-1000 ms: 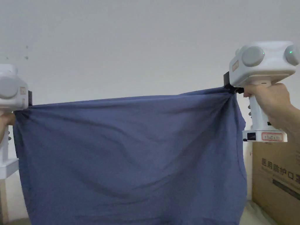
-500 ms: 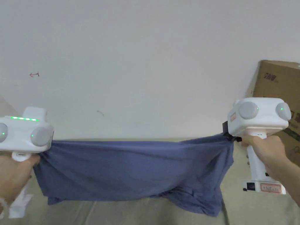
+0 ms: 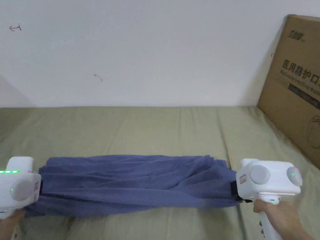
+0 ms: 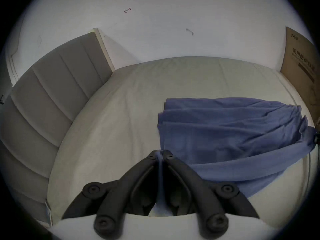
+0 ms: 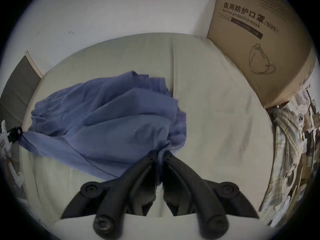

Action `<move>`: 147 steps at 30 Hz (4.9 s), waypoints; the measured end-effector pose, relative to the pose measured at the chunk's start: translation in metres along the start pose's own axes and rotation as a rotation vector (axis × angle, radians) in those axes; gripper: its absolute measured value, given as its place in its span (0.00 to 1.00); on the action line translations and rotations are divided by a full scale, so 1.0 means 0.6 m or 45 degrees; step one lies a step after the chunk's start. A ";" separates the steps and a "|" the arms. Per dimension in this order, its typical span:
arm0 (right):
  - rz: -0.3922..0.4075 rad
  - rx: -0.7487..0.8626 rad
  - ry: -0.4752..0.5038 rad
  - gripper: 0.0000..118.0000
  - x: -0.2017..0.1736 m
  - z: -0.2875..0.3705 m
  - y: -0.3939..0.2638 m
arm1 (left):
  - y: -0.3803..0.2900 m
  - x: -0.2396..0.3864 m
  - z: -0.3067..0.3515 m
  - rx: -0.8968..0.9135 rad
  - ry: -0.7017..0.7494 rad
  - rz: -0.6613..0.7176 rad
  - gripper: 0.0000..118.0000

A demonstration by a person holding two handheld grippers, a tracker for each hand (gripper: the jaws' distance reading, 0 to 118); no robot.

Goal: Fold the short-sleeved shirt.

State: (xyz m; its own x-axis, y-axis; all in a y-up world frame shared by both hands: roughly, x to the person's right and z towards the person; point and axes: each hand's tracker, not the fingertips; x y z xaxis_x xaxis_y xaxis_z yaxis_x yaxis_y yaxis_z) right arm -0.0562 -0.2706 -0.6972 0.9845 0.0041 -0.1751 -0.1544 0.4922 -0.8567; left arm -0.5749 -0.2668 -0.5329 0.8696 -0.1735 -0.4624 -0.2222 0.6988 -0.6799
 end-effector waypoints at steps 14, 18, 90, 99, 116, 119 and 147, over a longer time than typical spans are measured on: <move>-0.091 -0.021 0.074 0.06 0.056 0.225 -0.407 | -0.323 -0.099 0.304 0.017 -0.043 -0.260 0.01; -0.111 -0.072 0.089 0.06 0.061 0.271 -0.509 | -0.400 -0.151 0.372 -0.011 -0.082 -0.101 0.01; -0.120 0.082 0.166 0.60 0.059 0.316 -0.611 | -0.509 -0.221 0.423 -0.108 -0.224 0.111 0.02; -0.076 -0.048 0.176 0.07 0.054 0.302 -0.612 | -0.506 -0.224 0.431 -0.117 -0.223 0.108 0.02; -0.105 0.000 0.215 0.06 0.018 0.251 -0.377 | -0.329 -0.199 0.326 -0.094 -0.175 0.026 0.02; -0.116 -0.067 0.196 0.07 0.006 0.206 -0.349 | -0.318 -0.185 0.280 -0.135 -0.154 -0.001 0.03; -0.125 -0.004 0.180 0.00 0.024 0.284 -0.578 | -0.462 -0.188 0.407 -0.161 -0.260 0.134 0.60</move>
State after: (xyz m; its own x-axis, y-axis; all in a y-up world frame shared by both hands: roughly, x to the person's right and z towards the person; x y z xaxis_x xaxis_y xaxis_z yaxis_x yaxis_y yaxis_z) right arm 0.0256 -0.2926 -0.3200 0.9735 -0.1668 -0.1566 -0.0582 0.4813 -0.8746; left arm -0.5037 -0.2717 -0.1533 0.9069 0.0482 -0.4186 -0.3584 0.6108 -0.7061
